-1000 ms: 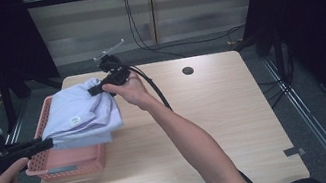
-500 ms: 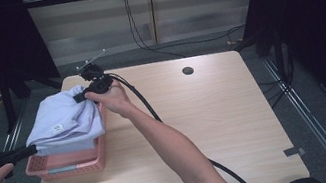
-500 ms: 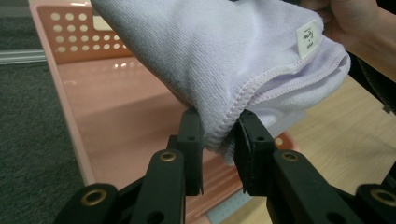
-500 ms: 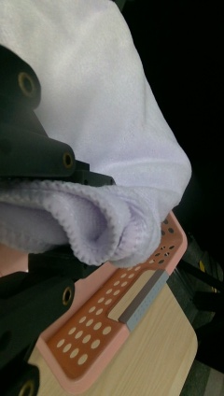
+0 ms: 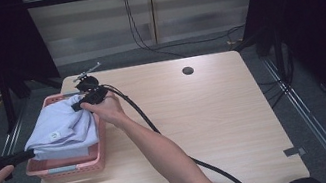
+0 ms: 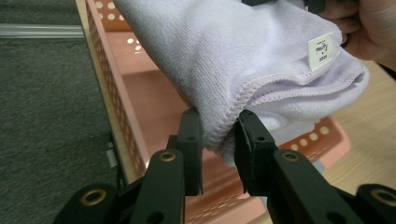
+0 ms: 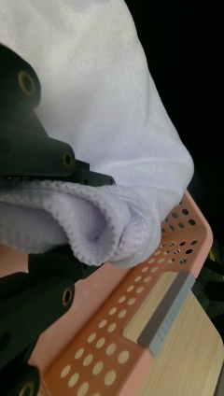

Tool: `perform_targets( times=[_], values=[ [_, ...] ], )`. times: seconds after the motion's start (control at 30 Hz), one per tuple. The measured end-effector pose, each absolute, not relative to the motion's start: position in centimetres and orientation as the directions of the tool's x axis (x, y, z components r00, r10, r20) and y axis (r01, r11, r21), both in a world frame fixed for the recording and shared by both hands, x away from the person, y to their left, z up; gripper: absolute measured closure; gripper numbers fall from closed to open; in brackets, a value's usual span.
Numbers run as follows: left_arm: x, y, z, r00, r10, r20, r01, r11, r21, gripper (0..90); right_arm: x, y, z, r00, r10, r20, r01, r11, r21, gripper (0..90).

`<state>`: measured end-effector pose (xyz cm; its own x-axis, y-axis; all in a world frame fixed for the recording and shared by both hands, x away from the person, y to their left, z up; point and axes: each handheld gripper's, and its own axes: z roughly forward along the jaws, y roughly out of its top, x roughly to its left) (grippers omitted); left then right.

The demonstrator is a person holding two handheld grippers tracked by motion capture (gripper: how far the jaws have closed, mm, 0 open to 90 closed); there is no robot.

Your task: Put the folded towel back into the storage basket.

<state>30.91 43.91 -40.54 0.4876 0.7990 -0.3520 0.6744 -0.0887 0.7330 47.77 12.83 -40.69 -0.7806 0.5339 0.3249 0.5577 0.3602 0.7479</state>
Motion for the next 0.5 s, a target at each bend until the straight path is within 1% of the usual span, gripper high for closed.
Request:
perform_targets(
  times=[0.1,0.17,0.23,0.27,0.33,0.37,0.4,0.43,0.5],
  values=[
    [30.9,43.8,-40.8,0.481,0.808,-0.340,0.683,-0.102,0.724,73.0,47.8,13.4,-41.5,-0.777,0.542,0.321,0.564,0.370,0.738,68.4],
    [30.8,43.5,-41.0,0.477,0.814,-0.330,0.686,-0.110,0.719,71.3,47.9,13.5,-42.2,-0.774,0.542,0.328,0.571,0.374,0.730,66.3],
    [30.8,43.5,-41.2,0.477,0.815,-0.329,0.686,-0.112,0.719,68.4,48.0,13.6,-42.8,-0.779,0.542,0.315,0.567,0.394,0.724,59.6],
    [30.7,43.5,-41.2,0.466,0.824,-0.324,0.688,-0.107,0.718,64.0,47.9,13.4,-42.9,-0.778,0.555,0.296,0.556,0.386,0.736,56.7],
    [30.6,43.5,-41.1,0.456,0.831,-0.320,0.680,-0.093,0.727,55.1,48.1,13.1,-43.2,-0.769,0.559,0.310,0.567,0.373,0.735,49.2],
    [30.3,43.2,-40.8,0.473,0.825,-0.308,0.663,-0.104,0.741,55.0,48.2,12.6,-43.0,-0.766,0.563,0.310,0.566,0.362,0.740,42.9],
    [30.3,43.2,-40.8,0.473,0.825,-0.308,0.663,-0.104,0.741,53.7,48.2,12.6,-43.0,-0.766,0.563,0.310,0.566,0.362,0.740,42.9],
    [30.3,42.9,-40.6,0.478,0.825,-0.301,0.660,-0.111,0.743,53.7,48.3,12.4,-42.9,-0.765,0.565,0.308,0.565,0.360,0.743,41.1],
    [30.2,41.9,-40.1,0.494,0.822,-0.284,0.648,-0.131,0.751,50.2,48.4,11.7,-42.3,-0.774,0.553,0.308,0.554,0.358,0.751,41.3]
  ],
)
